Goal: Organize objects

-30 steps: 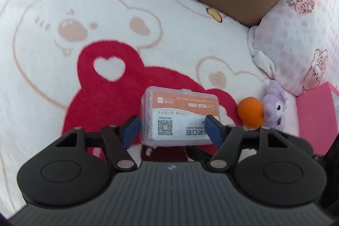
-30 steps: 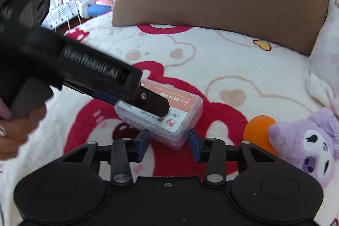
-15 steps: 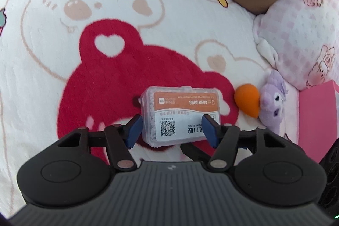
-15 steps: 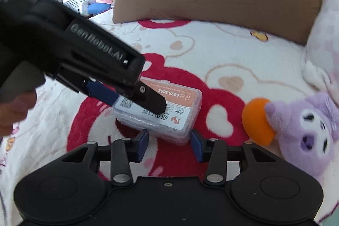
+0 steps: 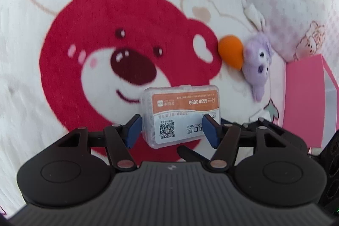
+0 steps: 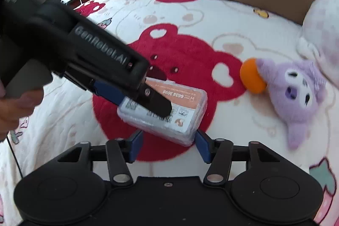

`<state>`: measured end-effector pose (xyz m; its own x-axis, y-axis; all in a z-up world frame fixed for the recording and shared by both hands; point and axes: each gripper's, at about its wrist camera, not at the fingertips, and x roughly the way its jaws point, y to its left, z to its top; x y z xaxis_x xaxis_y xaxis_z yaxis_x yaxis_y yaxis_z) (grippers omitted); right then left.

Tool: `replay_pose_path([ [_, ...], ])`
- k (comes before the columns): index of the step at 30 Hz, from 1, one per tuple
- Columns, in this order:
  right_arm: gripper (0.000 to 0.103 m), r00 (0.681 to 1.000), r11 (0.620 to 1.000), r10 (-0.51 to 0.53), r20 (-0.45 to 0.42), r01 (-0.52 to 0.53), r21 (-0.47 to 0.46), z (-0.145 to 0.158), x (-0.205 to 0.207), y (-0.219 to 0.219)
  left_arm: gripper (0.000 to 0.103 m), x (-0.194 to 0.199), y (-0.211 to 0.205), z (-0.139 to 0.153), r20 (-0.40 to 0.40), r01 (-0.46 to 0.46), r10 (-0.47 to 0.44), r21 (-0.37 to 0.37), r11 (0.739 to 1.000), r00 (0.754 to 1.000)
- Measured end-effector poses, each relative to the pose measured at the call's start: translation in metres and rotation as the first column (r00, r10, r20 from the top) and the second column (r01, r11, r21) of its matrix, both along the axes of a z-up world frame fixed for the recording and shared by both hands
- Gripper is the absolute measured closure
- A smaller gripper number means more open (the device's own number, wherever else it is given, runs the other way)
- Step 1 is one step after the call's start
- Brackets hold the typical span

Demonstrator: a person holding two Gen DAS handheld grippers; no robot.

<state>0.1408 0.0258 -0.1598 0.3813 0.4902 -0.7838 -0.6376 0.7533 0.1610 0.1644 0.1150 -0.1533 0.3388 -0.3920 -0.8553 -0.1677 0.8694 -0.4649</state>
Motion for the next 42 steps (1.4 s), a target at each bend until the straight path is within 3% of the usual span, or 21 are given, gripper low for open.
replay_pose_path([
  [6, 0.039, 1.000, 1.000, -0.002, 0.014, 0.001, 0.017, -0.003, 0.000, -0.003, 0.041, -0.002, -0.002, -0.006, -0.009, -0.023, 0.023, -0.004, 1.000, 1.000],
  [14, 0.024, 0.997, 1.000, 0.018, 0.073, -0.019, 0.013, -0.016, -0.004, 0.006, 0.039, -0.004, -0.008, -0.007, 0.039, 0.001, -0.002, 0.036, 0.999, 0.999],
  [24, 0.020, 0.994, 0.999, -0.005, 0.112, 0.009, -0.033, -0.018, -0.009, 0.017, 0.038, -0.014, -0.010, -0.007, 0.104, 0.025, -0.030, 0.047, 0.999, 0.994],
  [28, 0.019, 0.991, 0.997, -0.071, 0.110, 0.073, -0.016, -0.017, -0.014, 0.012, 0.038, -0.016, -0.010, -0.009, 0.119, 0.021, -0.025, 0.039, 0.999, 0.993],
  [36, 0.017, 0.987, 0.997, -0.075, 0.139, 0.074, 0.010, -0.020, -0.010, 0.014, 0.038, -0.017, -0.012, -0.009, 0.158, 0.012, -0.019, 0.047, 0.999, 0.987],
  [42, 0.011, 0.985, 0.997, -0.073, 0.154, 0.073, 0.008, -0.024, -0.009, 0.019, 0.039, -0.019, -0.018, -0.007, 0.166, 0.021, -0.033, 0.072, 0.997, 0.986],
])
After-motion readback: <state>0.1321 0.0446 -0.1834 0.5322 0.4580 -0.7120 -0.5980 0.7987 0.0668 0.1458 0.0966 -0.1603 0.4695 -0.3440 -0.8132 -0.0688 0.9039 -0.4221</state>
